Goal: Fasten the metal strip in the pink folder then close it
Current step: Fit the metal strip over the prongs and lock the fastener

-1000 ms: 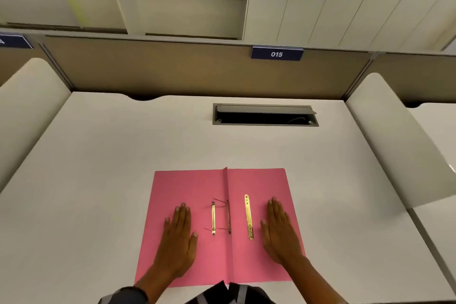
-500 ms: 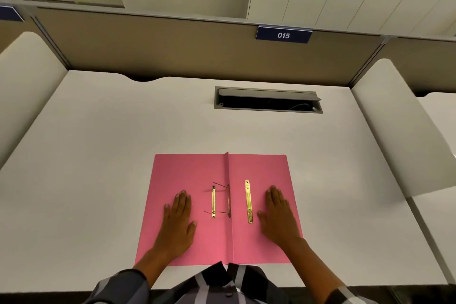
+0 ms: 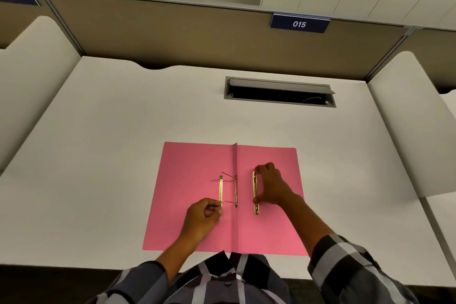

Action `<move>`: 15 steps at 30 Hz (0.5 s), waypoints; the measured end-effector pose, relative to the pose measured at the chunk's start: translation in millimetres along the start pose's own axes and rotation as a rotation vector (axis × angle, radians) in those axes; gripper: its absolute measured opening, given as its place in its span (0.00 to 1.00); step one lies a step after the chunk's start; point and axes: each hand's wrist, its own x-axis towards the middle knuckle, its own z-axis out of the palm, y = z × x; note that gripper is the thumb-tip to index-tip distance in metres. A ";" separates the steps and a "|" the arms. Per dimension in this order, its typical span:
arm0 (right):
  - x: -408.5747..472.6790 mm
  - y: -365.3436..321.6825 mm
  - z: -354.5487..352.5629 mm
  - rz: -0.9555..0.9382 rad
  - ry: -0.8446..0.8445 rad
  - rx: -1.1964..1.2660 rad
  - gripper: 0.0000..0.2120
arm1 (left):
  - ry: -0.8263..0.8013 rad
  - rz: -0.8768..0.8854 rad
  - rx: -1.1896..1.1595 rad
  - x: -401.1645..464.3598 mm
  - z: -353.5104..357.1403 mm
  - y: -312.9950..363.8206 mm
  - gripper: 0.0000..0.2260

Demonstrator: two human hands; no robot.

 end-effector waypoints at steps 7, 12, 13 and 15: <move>10.1 -5.8 -6.7 -0.022 -0.061 -0.087 0.52 | -0.032 -0.053 -0.015 6.3 5.8 -6.1 0.09; 13.0 -10.0 -15.1 -0.004 -0.062 -0.033 0.47 | -0.027 -0.106 -0.110 7.2 11.2 0.0 0.07; 13.6 -9.2 -16.5 0.002 -0.062 0.006 0.44 | -0.026 -0.109 -0.124 6.7 12.4 2.3 0.07; 14.3 -8.6 -17.9 0.011 -0.081 0.128 0.37 | -0.030 -0.108 -0.163 6.3 13.1 6.3 0.08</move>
